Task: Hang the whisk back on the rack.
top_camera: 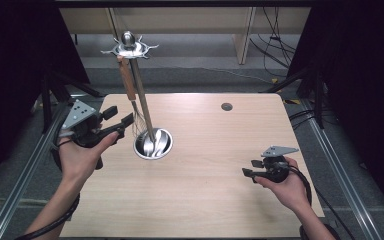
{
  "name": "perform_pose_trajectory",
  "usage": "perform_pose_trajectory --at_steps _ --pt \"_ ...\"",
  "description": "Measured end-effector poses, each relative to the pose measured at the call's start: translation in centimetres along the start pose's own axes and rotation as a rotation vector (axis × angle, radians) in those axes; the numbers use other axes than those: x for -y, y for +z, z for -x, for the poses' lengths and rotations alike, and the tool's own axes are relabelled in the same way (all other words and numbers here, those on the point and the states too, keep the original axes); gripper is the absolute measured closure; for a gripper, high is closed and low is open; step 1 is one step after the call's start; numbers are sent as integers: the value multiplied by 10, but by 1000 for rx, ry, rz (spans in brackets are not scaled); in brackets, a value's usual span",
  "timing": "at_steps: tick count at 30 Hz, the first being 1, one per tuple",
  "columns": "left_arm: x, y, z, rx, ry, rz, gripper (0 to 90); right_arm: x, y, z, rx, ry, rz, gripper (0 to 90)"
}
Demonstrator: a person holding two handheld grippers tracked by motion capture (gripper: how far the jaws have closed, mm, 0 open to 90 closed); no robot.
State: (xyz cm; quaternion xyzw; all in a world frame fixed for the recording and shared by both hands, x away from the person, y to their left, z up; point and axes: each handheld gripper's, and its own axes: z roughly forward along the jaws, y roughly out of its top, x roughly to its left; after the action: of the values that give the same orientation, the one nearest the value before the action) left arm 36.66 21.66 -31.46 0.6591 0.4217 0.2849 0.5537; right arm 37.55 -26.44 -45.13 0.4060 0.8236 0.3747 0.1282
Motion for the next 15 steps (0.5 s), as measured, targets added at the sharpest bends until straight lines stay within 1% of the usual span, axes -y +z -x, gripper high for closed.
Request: perform_pose_trajectory --at_steps 2,3,6,7,11,12,14,15 --pt "4 -1 0 4 2 -9 387 0 0 0 1 -8 2 486" --pt "6 -1 1 6 0 -10 387 0 -1 -1 -3 16 -8 486" --pt "12 -2 2 8 1 -15 384 0 -1 -1 -2 17 -9 485" --pt "14 -2 2 10 0 -15 383 0 0 0 2 0 -3 485" --pt "21 -2 4 12 6 -26 380 0 0 0 0 6 -4 485" --pt "22 -1 4 13 8 -31 379 0 0 0 1 -6 1 485" --pt "26 -1 5 12 14 -42 379 0 -1 -1 -2 14 -14 485" --pt "28 -1 5 12 14 -45 379 0 -1 -1 -2 14 -13 485"
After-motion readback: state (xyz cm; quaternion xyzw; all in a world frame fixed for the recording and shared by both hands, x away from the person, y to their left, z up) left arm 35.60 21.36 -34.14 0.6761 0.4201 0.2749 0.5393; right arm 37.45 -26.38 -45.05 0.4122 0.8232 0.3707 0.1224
